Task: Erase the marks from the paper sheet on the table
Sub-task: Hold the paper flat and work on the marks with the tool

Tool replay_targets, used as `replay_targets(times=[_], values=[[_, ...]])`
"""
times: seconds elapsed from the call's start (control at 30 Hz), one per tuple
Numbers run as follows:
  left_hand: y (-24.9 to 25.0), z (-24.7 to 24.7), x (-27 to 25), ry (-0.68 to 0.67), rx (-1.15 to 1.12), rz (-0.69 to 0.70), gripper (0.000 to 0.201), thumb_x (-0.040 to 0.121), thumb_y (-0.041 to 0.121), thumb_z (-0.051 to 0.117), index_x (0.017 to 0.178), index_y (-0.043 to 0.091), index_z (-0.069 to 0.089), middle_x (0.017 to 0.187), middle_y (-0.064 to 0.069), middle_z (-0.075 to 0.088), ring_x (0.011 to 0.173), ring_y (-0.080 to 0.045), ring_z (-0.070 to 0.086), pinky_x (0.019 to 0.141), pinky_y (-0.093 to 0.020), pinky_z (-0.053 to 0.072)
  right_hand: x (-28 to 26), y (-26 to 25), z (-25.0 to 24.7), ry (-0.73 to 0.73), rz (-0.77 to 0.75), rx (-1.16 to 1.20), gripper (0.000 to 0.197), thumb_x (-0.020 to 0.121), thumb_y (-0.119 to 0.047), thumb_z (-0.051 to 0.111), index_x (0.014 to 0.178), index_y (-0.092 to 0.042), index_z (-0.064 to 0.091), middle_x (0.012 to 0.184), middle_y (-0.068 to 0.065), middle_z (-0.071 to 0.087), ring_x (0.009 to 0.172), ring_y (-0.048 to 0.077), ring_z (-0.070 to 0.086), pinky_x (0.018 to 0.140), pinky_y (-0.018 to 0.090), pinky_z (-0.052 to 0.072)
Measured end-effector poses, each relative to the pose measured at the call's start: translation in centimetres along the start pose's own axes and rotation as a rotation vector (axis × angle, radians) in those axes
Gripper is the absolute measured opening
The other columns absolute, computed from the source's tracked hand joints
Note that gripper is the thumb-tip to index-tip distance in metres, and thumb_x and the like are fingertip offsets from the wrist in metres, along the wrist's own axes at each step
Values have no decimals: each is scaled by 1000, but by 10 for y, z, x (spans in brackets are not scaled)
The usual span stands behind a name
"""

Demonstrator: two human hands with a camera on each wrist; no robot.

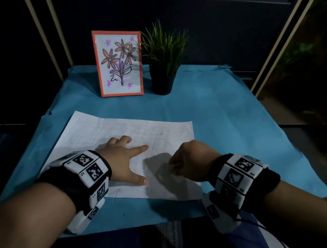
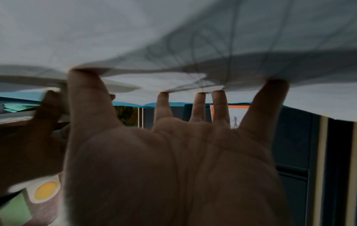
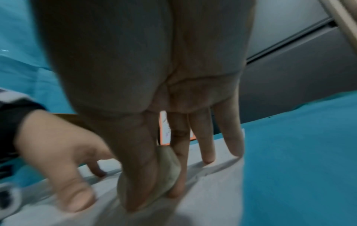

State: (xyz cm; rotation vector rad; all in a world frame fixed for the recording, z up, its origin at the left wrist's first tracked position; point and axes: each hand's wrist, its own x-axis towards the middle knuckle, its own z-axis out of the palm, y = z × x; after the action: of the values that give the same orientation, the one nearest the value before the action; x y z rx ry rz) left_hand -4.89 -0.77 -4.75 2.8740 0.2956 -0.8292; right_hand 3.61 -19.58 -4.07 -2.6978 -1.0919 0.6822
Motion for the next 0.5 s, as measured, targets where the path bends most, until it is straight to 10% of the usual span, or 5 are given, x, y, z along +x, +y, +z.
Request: replay_targets(times=[0.5], values=[[1, -1, -2, -3, 10, 0, 96, 75, 75, 57, 149, 49, 2, 160, 1, -5, 146, -27, -1, 117, -48, 19, -9, 0, -4, -27, -10, -24, 26, 84, -29, 63, 109, -28, 70, 113, -3, 68, 105, 20, 61, 92, 30, 50]])
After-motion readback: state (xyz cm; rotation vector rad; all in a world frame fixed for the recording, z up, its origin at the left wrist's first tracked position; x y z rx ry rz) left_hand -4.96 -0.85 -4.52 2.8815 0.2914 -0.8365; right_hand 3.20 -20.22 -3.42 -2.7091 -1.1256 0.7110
